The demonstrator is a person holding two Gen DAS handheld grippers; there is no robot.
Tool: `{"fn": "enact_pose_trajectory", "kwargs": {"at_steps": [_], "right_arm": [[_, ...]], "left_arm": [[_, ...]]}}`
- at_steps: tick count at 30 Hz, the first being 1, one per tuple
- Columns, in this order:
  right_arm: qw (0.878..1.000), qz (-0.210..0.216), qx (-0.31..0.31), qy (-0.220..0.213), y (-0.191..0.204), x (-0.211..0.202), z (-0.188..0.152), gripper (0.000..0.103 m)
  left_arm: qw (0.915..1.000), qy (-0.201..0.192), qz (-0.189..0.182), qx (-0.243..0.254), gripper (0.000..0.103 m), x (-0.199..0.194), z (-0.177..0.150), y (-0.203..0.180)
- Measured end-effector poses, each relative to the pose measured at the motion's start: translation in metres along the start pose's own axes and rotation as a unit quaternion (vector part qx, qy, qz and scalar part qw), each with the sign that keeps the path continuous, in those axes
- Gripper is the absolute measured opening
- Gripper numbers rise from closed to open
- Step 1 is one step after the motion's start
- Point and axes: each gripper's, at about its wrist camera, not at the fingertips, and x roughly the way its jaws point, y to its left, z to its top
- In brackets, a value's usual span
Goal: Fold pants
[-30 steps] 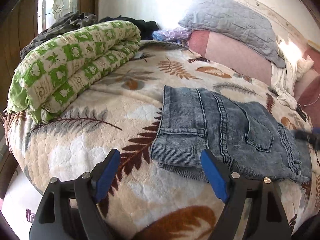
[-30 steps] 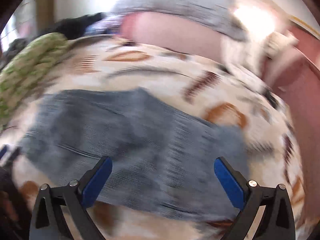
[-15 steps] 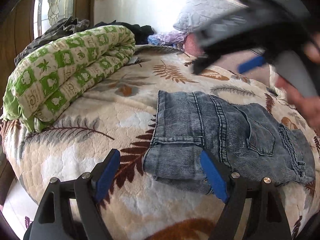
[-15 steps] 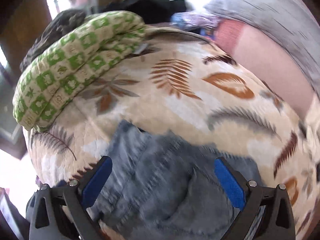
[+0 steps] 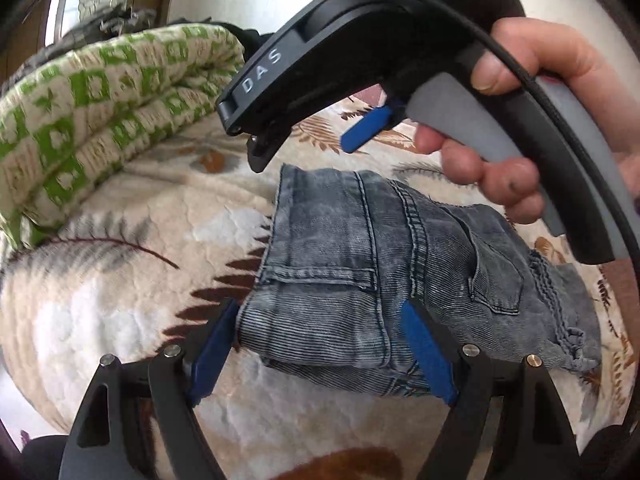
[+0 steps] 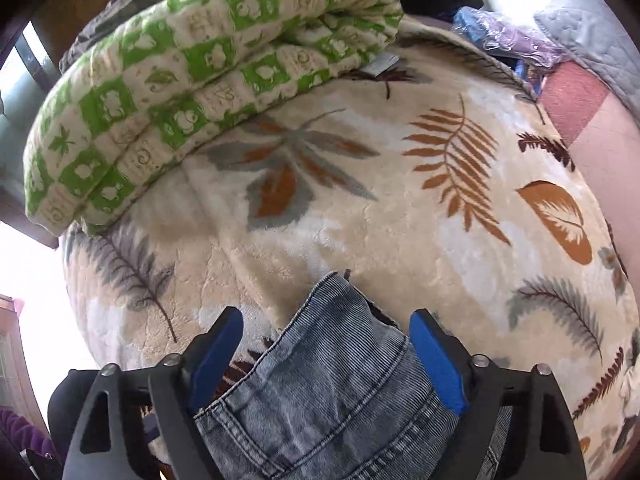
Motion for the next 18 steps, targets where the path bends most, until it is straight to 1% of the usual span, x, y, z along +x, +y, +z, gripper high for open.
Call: {"fn": "enact_pose_trajectory", "kwargs": {"at_steps": [3, 4, 6, 9, 10, 11, 14, 15, 16, 17, 18], "right_arm": [[1.0, -0.012, -0.01, 0.013, 0.002, 0.012, 0.002, 0.082], [1.0, -0.017, -0.012, 0.019, 0.001, 0.015, 0.002, 0.08], [0.999, -0.024, -0.012, 0.033, -0.003, 0.023, 0.002, 0.074], [0.999, -0.023, -0.004, 0.049, -0.008, 0.034, 0.001, 0.066], [0.998, -0.022, -0.003, 0.052, -0.009, 0.037, 0.0, 0.062], [0.998, -0.02, -0.001, 0.056, -0.011, 0.04, -0.001, 0.054], [0.998, -0.014, 0.011, 0.061, -0.014, 0.044, -0.002, 0.034], [0.998, -0.016, 0.013, 0.06, -0.014, 0.044, -0.003, 0.031], [0.998, -0.016, 0.016, 0.059, -0.015, 0.042, -0.003, 0.022], [0.998, -0.015, 0.02, 0.058, -0.016, 0.041, -0.004, 0.016], [0.998, -0.017, 0.022, 0.055, -0.017, 0.038, -0.005, 0.014]], "left_arm": [[0.9999, 0.007, -0.01, -0.011, 0.081, 0.004, 0.0, 0.002], [0.9997, 0.012, -0.016, -0.014, 0.079, 0.006, 0.0, 0.003], [0.9995, 0.017, -0.02, -0.019, 0.079, 0.01, 0.001, 0.004], [0.9992, 0.019, -0.025, -0.026, 0.076, 0.012, 0.001, 0.005], [0.9992, 0.02, -0.025, -0.025, 0.074, 0.013, 0.002, 0.005], [0.9992, 0.019, -0.024, -0.024, 0.073, 0.014, 0.002, 0.005], [0.9991, 0.017, -0.027, -0.026, 0.065, 0.015, 0.005, 0.008], [0.9991, 0.015, -0.03, -0.026, 0.057, 0.014, 0.006, 0.008], [0.9991, 0.011, -0.035, -0.024, 0.048, 0.013, 0.007, 0.008], [0.9987, 0.006, -0.046, -0.019, 0.042, 0.013, 0.009, 0.007], [0.9981, 0.006, -0.06, -0.014, 0.034, 0.015, 0.012, 0.006]]}}
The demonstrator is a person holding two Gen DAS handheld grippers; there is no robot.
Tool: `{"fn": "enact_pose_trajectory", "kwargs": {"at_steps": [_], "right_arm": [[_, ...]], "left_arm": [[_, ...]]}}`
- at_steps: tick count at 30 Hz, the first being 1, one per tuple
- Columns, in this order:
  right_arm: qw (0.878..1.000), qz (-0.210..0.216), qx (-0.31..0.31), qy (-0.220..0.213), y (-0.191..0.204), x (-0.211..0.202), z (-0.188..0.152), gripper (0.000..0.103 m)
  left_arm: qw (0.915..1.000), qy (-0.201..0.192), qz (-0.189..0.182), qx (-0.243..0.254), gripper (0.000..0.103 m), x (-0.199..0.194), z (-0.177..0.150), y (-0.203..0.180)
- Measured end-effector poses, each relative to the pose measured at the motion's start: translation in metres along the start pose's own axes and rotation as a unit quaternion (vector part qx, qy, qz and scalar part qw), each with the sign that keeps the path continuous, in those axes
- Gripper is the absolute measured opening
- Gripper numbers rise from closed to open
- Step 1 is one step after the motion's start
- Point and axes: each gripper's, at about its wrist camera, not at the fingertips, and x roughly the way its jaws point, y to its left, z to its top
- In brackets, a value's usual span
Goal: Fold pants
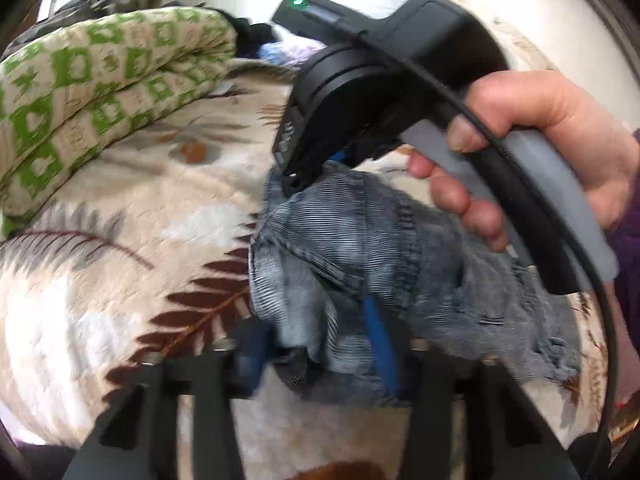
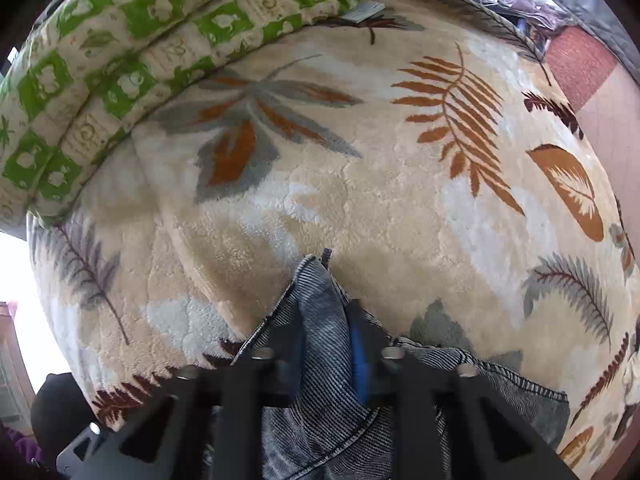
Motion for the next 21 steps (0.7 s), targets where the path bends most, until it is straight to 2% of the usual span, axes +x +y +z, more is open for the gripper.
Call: {"fn": "enact_pose_trajectory", "kwargs": {"at_steps": [3, 6, 13, 17, 21], "right_arm": [[1.0, -0.003, 0.008, -0.011, -0.005, -0.008, -0.005, 0.007], [0.999, -0.012, 0.02, -0.035, -0.008, -0.027, -0.014, 0.006], [0.992, -0.025, 0.066, -0.109, -0.016, -0.081, -0.043, 0.006], [0.981, -0.032, 0.105, -0.159, -0.03, -0.115, -0.07, 0.006], [0.966, -0.032, 0.152, -0.205, -0.054, -0.143, -0.106, 0.006]], "left_arm": [[0.9999, -0.001, 0.001, 0.011, 0.034, 0.001, 0.0, -0.002], [0.9999, -0.003, -0.009, -0.006, 0.034, 0.0, 0.001, 0.004], [0.9985, -0.038, 0.002, 0.038, 0.034, -0.014, -0.002, -0.012], [0.9955, -0.062, -0.014, 0.07, 0.033, -0.024, -0.006, -0.027], [0.9853, -0.104, -0.032, 0.132, 0.036, -0.049, -0.017, -0.051]]}}
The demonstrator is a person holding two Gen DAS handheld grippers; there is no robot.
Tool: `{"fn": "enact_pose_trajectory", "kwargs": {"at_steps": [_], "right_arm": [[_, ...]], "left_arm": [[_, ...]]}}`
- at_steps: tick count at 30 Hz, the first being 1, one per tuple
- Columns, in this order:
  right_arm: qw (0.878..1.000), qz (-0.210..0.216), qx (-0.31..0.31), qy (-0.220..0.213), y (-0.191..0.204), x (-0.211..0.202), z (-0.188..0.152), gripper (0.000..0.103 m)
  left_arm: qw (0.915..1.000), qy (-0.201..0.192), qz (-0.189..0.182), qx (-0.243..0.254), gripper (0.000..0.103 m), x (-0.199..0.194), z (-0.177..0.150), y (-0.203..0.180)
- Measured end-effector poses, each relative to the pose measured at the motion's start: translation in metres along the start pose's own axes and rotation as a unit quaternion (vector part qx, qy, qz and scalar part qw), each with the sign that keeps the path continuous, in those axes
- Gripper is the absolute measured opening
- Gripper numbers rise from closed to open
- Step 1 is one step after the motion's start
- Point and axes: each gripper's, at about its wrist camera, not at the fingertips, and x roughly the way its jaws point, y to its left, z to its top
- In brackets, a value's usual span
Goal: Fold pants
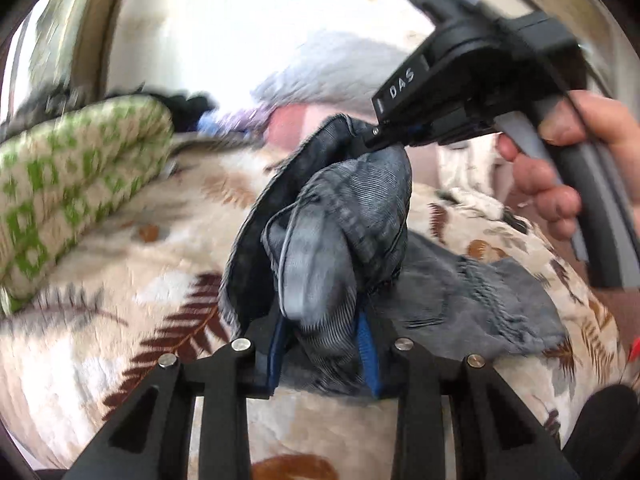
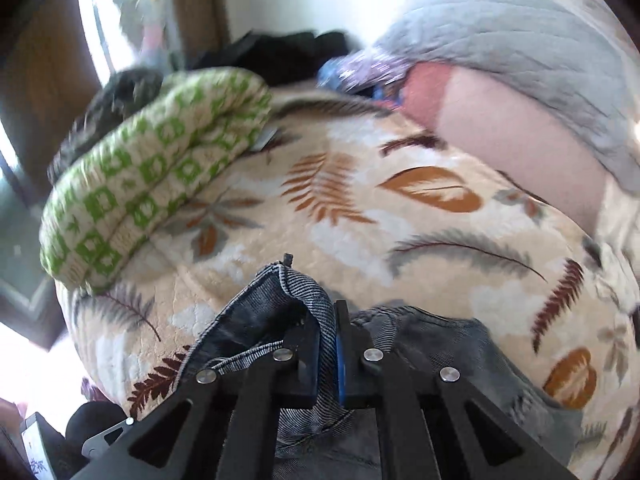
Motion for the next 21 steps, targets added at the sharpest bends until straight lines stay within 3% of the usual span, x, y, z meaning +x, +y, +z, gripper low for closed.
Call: {"fn": "enact_pose_trajectory", "kwargs": {"at_steps": [3, 9, 12, 14, 16, 18, 21], "right_arm": [[0.999, -0.009, 0.042, -0.033, -0.034, -0.03, -0.013, 0.006], [0.99, -0.019, 0.118, -0.069, -0.108, -0.067, -0.038, 0.006], [0.987, -0.02, 0.14, -0.082, -0.132, -0.078, -0.052, 0.006], [0.983, -0.02, 0.158, -0.092, -0.15, -0.085, -0.065, 0.006], [0.979, -0.018, 0.177, -0.098, -0.168, -0.088, -0.078, 0.006], [0.975, -0.013, 0.196, -0.102, -0.187, -0.089, -0.09, 0.006], [0.969, -0.006, 0.221, -0.11, -0.212, -0.091, -0.108, 0.006]], "left_arm": [[0.9987, -0.021, -0.015, 0.044, 0.045, -0.021, -0.004, -0.017], [0.9939, -0.064, -0.027, 0.086, 0.053, -0.043, 0.009, -0.035], [0.9956, -0.052, -0.03, 0.072, 0.054, -0.033, 0.028, -0.031], [0.9966, -0.033, -0.044, 0.062, 0.064, -0.018, 0.04, -0.029], [0.9964, -0.014, -0.053, 0.064, 0.064, -0.006, 0.045, -0.037], [0.9934, -0.001, -0.079, 0.083, 0.064, 0.004, 0.045, -0.059], [0.9812, 0.017, -0.122, 0.149, 0.064, 0.017, 0.036, -0.115]]}}
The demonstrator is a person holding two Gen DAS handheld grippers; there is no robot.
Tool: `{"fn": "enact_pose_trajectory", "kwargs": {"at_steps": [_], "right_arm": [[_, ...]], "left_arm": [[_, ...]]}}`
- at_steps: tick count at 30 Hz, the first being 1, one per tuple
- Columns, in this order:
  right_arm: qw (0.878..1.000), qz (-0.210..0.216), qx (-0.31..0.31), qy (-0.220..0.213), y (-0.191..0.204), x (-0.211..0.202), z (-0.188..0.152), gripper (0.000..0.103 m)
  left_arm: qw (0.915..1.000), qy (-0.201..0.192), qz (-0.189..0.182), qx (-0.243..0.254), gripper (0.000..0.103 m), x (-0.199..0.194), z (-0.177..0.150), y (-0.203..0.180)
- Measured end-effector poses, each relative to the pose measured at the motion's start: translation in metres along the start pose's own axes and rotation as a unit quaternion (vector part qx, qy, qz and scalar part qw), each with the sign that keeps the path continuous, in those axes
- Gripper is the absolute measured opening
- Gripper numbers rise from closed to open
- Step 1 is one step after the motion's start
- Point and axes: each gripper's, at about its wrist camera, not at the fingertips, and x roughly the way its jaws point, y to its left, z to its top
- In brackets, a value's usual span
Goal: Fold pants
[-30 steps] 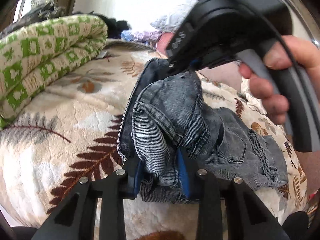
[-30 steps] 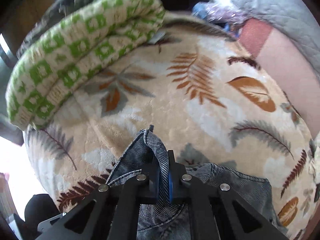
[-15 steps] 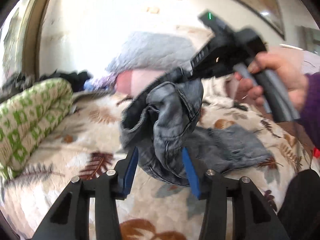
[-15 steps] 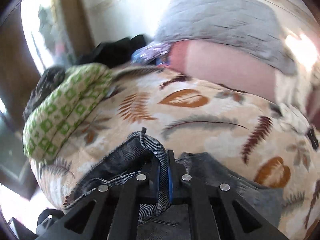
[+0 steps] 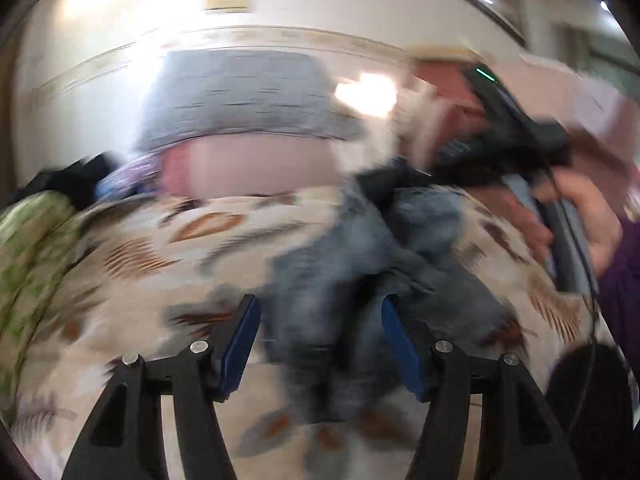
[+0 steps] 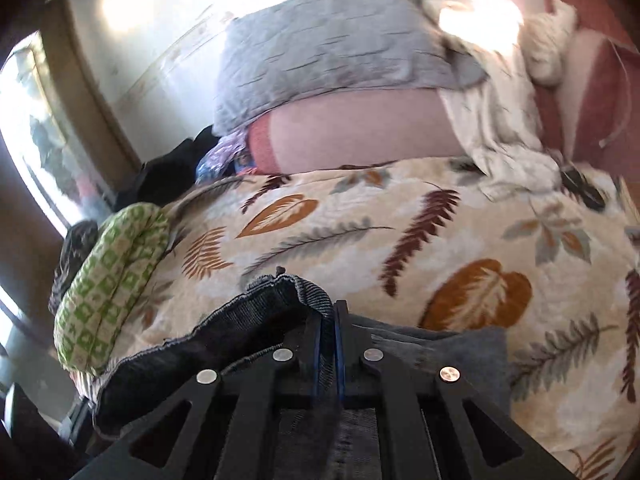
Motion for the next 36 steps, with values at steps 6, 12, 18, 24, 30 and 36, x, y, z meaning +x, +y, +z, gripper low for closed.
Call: {"fn": "enact_pose_trajectory", "kwargs": {"at_steps": [6, 12, 18, 24, 30, 36], "right_arm": [[0.999, -0.004, 0.038, -0.012, -0.058, -0.011, -0.005, 0.006], [0.995, -0.004, 0.1, -0.021, -0.129, -0.018, -0.012, 0.006], [0.989, -0.011, 0.148, -0.017, -0.169, 0.004, -0.03, 0.006], [0.986, -0.033, 0.165, 0.009, -0.19, 0.026, -0.045, 0.02], [0.98, -0.059, 0.186, -0.034, -0.198, -0.006, -0.057, 0.063], [0.978, -0.05, 0.177, -0.095, -0.176, -0.046, -0.073, 0.063]], "left_arm": [[0.9927, 0.057, -0.103, 0.029, 0.064, 0.052, 0.009, -0.08], [0.9857, 0.088, -0.137, 0.043, 0.064, 0.091, 0.013, -0.122], [0.9816, 0.119, -0.14, 0.05, 0.064, 0.121, 0.011, -0.136], [0.9803, 0.128, -0.139, 0.056, 0.064, 0.126, 0.007, -0.138], [0.9841, 0.109, -0.139, 0.022, 0.064, 0.101, 0.022, -0.127], [0.9952, 0.076, -0.039, 0.047, 0.065, 0.072, 0.037, -0.118]]}}
